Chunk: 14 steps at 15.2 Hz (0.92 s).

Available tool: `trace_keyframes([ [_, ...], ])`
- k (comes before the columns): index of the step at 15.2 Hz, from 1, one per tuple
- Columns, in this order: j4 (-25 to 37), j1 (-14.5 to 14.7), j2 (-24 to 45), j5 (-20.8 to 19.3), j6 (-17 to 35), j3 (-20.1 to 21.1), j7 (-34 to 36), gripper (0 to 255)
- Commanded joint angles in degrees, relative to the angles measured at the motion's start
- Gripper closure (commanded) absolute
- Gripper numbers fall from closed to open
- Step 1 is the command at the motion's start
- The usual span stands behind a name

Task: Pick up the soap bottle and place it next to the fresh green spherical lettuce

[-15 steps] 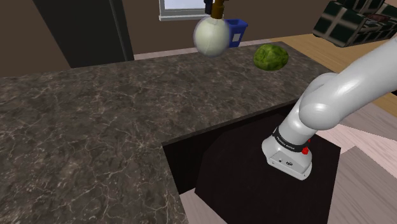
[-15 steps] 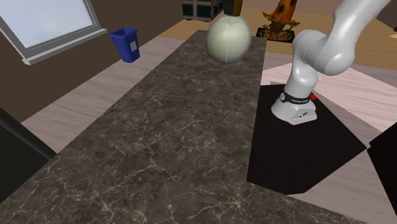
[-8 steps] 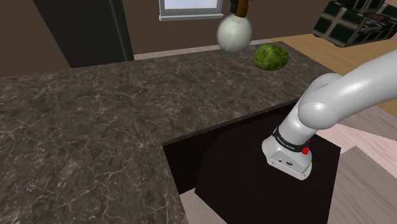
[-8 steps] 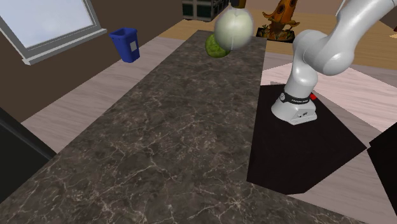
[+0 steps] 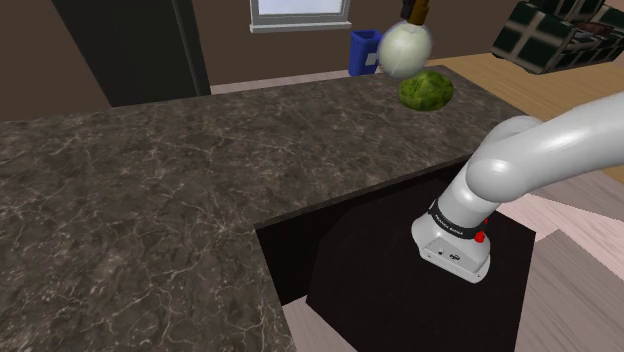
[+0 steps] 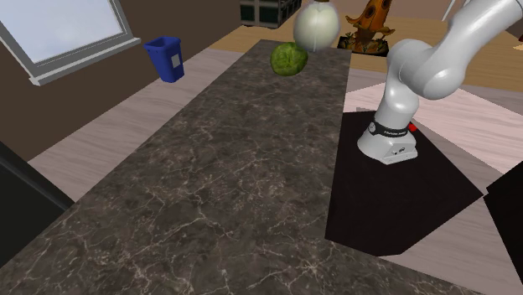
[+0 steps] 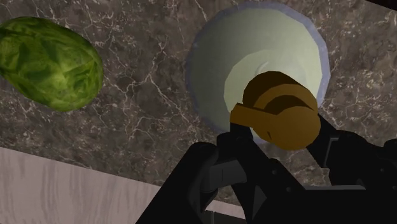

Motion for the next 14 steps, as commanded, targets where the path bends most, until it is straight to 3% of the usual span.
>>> trace_keyframes([
  [1, -0.58, -0.78, -1.06, -1.58, -0.29, -2.43, -3.0, 255],
  [14, 2.24, -4.69, -1.84, -11.28, -1.18, -17.92, -21.19, 255],
])
